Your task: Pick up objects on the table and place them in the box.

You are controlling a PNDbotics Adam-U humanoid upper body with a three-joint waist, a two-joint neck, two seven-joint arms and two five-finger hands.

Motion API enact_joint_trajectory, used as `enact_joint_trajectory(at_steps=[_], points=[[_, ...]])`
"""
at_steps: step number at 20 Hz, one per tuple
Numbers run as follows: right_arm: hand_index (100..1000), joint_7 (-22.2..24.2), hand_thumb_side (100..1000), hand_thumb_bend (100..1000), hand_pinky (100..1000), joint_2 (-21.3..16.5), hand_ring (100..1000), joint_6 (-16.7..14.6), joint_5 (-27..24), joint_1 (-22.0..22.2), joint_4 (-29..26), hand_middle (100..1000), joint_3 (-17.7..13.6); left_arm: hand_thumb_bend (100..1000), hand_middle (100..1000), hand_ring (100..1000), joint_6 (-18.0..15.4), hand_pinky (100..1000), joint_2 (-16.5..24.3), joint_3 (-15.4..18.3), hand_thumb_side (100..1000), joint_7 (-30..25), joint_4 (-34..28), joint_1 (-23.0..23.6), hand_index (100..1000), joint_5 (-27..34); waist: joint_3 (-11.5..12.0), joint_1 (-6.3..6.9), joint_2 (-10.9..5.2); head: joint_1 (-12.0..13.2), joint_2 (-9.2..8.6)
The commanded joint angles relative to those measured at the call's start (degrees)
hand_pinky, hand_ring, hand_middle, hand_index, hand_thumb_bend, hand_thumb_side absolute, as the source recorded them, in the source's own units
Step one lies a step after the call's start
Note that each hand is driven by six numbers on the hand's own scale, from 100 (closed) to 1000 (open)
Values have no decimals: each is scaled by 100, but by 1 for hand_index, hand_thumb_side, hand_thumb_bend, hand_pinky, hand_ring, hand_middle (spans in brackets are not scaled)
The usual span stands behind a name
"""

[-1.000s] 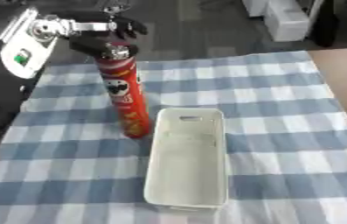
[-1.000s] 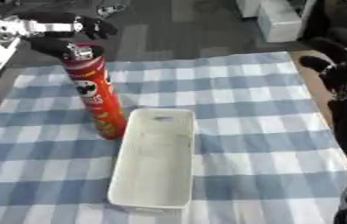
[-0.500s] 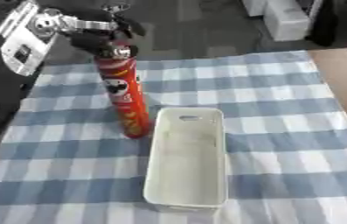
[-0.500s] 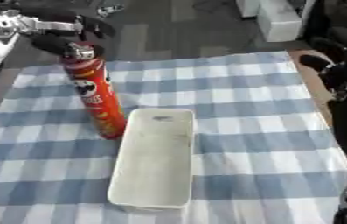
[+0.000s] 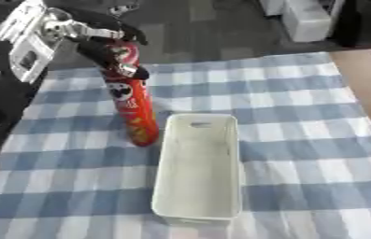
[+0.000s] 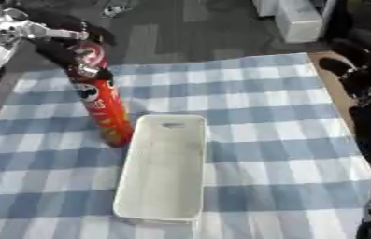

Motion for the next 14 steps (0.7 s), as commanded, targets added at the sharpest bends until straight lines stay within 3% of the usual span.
enact_joint_trajectory(at_steps=[1, 6, 7, 8, 9, 10, 11, 13, 14], points=[[828, 329, 526, 100, 895, -93, 924, -298, -42, -47, -56, 888, -20, 490, 992, 906, -413, 333, 172, -10, 938, -413, -33, -55, 1000, -122, -11, 3, -61, -35, 4], [828, 337, 527, 100, 898, -118, 928, -278, -54, -34, -60, 887, -24, 557, 976, 862, -434, 294, 164, -41, 929, -434, -56, -42, 1000, -197, -17, 29, -62, -44, 10], [828, 340, 528, 100, 900, -125, 931, -273, -55, -30, -60, 887, -25, 631, 970, 843, -448, 286, 163, -62, 900, -451, -69, -32, 1000, -218, -20, 36, -62, -45, 12], [828, 344, 527, 100, 900, -131, 931, -267, -57, -28, -61, 887, -25, 631, 970, 843, -468, 286, 161, -83, 900, -481, -82, -22, 1000, -235, -23, 41, -61, -46, 13], [828, 348, 527, 100, 900, -134, 931, -263, -59, -27, -62, 887, -26, 814, 967, 831, -494, 282, 161, -116, 824, -506, -90, -8, 1000, -257, -28, 46, -61, -49, 14], [828, 350, 527, 100, 900, -136, 931, -259, -61, -27, -63, 887, -26, 751, 968, 836, -533, 282, 161, -160, 857, -519, -90, 6, 1000, -292, -33, 49, -61, -50, 16], [827, 352, 527, 100, 901, -139, 932, -256, -62, -27, -65, 887, -25, 883, 966, 818, -577, 287, 160, -207, 748, -526, -85, 21, 1000, -332, -38, 54, -60, -51, 17], [827, 359, 527, 100, 901, -144, 932, -249, -64, -30, -67, 887, -24, 899, 960, 806, -672, 297, 158, -303, 695, -531, -70, 45, 1000, -425, -46, 62, -57, -52, 21], [827, 363, 527, 100, 901, -146, 932, -247, -64, -31, -67, 887, -23, 900, 961, 810, -715, 293, 154, -340, 713, -531, -63, 53, 1000, -470, -49, 64, -56, -53, 23]])
